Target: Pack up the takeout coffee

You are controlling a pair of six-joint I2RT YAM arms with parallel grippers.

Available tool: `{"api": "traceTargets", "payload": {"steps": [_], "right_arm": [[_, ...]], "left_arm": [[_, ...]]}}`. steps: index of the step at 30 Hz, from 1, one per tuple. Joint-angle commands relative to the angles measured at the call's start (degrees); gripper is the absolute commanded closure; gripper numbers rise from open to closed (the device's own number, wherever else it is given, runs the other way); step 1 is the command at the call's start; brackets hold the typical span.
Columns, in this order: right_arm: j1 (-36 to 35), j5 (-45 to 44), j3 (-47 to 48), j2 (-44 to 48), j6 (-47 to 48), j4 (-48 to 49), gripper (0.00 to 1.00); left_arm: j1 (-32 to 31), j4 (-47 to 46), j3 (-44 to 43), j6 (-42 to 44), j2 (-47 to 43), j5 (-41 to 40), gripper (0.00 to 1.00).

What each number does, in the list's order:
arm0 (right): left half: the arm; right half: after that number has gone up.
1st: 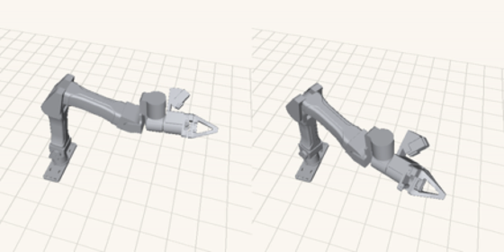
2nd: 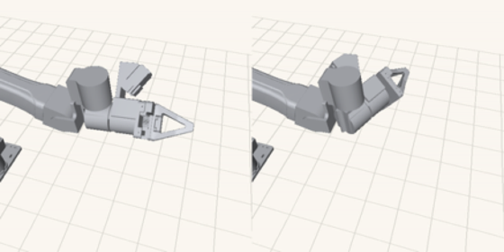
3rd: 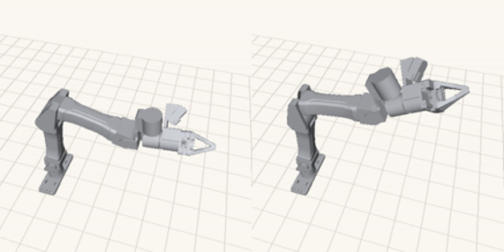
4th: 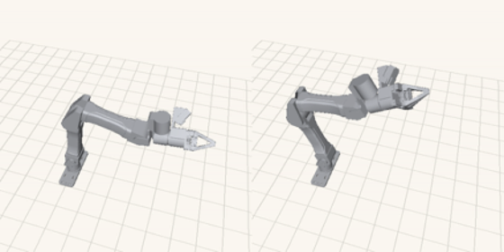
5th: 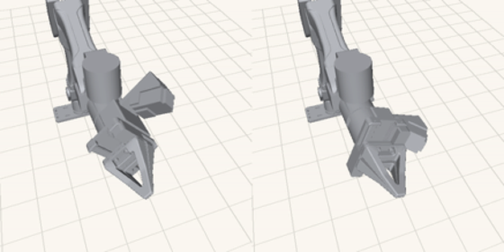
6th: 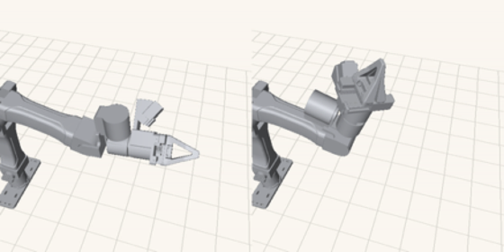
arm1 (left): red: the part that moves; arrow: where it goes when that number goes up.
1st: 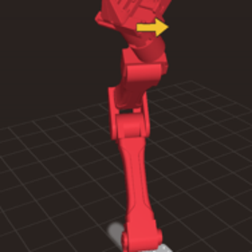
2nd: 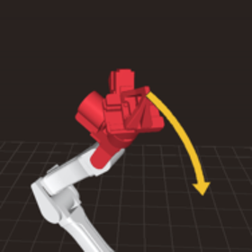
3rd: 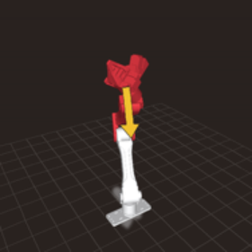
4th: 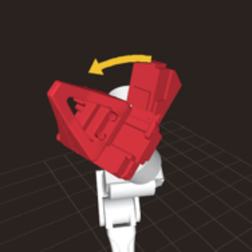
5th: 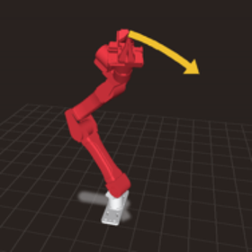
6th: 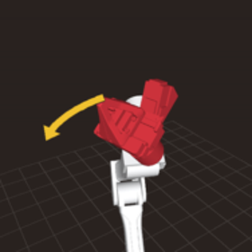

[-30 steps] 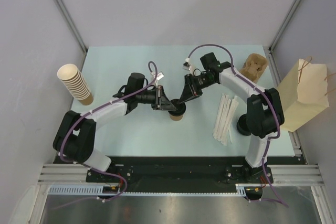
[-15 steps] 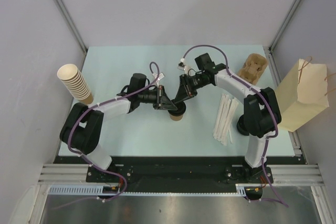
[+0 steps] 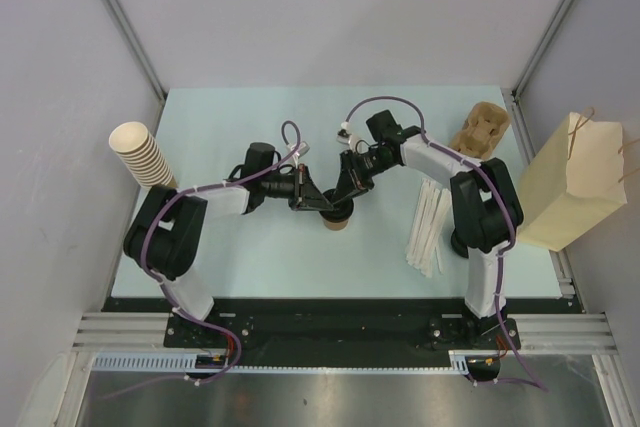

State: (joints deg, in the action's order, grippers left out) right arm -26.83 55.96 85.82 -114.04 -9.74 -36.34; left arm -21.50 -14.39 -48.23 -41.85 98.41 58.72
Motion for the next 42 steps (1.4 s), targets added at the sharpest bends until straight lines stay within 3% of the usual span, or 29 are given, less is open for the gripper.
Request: {"api": "traceTargets", "payload": {"steps": [1, 16, 42], "right_arm": [[0.2, -2.09, 0.05, -3.2, 1.83, -0.75, 0.81], [3.01, -1.65, -3.46, -9.27, 2.88, -0.14, 0.83], [2.4, -11.58, -6.19, -13.14, 2.71, 1.53, 0.85]], "left_arm": [[1.19, 2.35, 1.91, 2.82, 3.63, -3.52, 1.0], [1.63, 5.51, 1.82, 4.93, 5.92, -6.51, 1.0], [0.4, 12.28, 0.42, 9.59, 1.35, -14.15, 1.0]]}}
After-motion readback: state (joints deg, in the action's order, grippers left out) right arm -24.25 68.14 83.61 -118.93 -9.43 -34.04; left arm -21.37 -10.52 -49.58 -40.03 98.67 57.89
